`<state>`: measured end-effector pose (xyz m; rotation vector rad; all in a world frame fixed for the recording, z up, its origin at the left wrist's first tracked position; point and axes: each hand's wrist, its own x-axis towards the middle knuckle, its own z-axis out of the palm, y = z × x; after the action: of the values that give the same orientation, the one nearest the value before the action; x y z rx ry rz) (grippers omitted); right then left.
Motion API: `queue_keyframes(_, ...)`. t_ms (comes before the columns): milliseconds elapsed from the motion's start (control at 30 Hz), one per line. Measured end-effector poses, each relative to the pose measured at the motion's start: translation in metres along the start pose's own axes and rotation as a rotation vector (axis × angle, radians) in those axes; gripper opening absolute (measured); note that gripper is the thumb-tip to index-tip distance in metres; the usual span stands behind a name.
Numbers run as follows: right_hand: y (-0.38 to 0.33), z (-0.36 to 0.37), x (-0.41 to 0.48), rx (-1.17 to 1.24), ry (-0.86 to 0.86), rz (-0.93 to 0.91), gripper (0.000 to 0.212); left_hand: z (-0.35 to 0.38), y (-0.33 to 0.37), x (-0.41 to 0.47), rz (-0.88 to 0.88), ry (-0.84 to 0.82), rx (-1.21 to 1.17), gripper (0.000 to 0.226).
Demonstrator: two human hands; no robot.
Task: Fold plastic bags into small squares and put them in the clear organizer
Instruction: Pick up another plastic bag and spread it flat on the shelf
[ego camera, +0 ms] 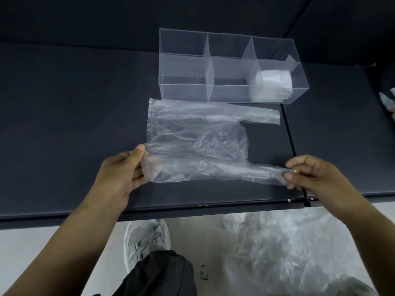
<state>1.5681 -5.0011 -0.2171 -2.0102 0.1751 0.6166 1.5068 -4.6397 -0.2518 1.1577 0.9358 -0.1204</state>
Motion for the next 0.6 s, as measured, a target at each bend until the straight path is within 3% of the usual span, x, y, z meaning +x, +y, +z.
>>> queue_keyframes(133,0.009,0.007,-0.001,0.042,0.069,0.008,0.027,-0.003,-0.011,-0.020,-0.056,-0.109,0.053,0.041)
queue_keyframes(267,0.015,0.005,-0.005,0.023,0.161,0.040,0.024,-0.009,-0.018,-0.026,-0.059,-0.024,0.107,0.037)
queue_keyframes(467,0.022,0.001,-0.019,-0.096,0.291,0.123,0.018,-0.013,-0.026,-0.032,0.138,-0.054,0.444,0.021)
queue_keyframes(600,0.023,0.004,-0.028,-0.364,0.430,0.170,0.008,-0.017,-0.025,-0.037,0.219,-0.104,0.777,0.025)
